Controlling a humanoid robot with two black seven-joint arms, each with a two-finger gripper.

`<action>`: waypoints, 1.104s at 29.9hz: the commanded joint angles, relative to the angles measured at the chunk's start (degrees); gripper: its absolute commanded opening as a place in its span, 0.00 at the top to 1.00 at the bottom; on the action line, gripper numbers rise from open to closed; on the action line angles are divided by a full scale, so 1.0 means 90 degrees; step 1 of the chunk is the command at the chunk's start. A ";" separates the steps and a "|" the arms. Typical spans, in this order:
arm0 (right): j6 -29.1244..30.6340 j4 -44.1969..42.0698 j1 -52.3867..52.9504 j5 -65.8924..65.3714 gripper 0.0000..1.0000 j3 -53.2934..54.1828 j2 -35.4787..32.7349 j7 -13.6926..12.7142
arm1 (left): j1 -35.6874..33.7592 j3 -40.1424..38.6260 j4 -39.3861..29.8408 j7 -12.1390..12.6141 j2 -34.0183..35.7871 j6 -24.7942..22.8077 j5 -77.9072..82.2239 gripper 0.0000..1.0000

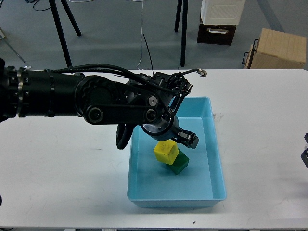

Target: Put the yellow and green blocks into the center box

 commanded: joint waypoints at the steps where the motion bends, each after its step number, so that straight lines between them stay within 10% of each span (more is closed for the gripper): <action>1: 0.0001 0.0000 0.0000 0.0001 0.00 -0.0003 0.0001 -0.0001 | -0.0066 -0.0443 0.0391 0.0000 0.0107 0.0000 -0.0338 0.00; 21: 0.0001 0.0009 0.0078 0.0001 0.00 -0.0022 0.0030 -0.0001 | 0.3729 -0.8944 0.1838 0.0000 0.1153 0.0000 -0.0417 0.00; 27: 0.0001 0.0019 0.0127 0.0001 0.00 -0.0013 0.0069 0.0009 | 0.5195 -1.1807 0.1604 0.0000 0.0958 0.0000 -0.0426 0.00; 33: 0.0001 0.0107 0.0137 0.0010 0.00 -0.0013 0.0079 0.0019 | 0.7069 -1.3051 -0.0200 0.0000 0.0665 0.0000 -0.0426 0.00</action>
